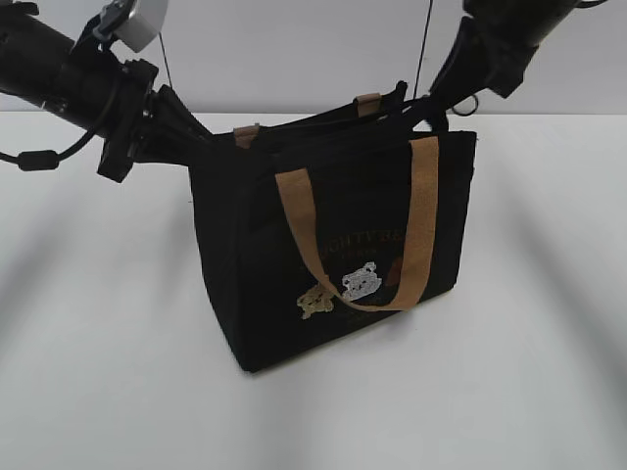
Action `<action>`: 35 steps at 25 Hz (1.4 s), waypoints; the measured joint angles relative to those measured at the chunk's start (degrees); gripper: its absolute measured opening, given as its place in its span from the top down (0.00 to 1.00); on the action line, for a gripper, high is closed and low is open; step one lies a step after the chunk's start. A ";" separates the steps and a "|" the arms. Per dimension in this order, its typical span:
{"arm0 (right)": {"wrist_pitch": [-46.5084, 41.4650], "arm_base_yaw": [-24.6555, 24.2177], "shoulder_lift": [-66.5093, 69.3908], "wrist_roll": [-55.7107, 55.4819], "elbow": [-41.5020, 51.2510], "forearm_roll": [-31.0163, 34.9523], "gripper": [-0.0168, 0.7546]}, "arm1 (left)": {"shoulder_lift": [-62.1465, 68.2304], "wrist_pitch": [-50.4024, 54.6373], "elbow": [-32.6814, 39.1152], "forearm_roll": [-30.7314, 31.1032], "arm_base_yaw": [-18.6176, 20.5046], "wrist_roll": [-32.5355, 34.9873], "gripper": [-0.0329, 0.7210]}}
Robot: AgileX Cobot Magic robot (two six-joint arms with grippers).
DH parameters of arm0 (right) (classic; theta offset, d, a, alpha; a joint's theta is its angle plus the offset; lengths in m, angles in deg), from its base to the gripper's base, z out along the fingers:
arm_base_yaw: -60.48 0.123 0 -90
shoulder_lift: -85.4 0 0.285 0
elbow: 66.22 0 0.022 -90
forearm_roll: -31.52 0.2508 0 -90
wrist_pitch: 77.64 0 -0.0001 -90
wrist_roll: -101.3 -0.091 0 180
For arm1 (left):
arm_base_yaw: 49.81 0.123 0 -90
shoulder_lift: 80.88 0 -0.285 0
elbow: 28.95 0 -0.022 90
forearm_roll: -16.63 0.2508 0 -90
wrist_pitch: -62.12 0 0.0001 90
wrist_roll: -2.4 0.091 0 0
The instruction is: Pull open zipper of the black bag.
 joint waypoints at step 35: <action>-4.39 -1.76 -13.47 -57.46 0.10 -22.99 0.49 | -20.68 -11.03 -1.70 59.29 0.28 -100.67 0.36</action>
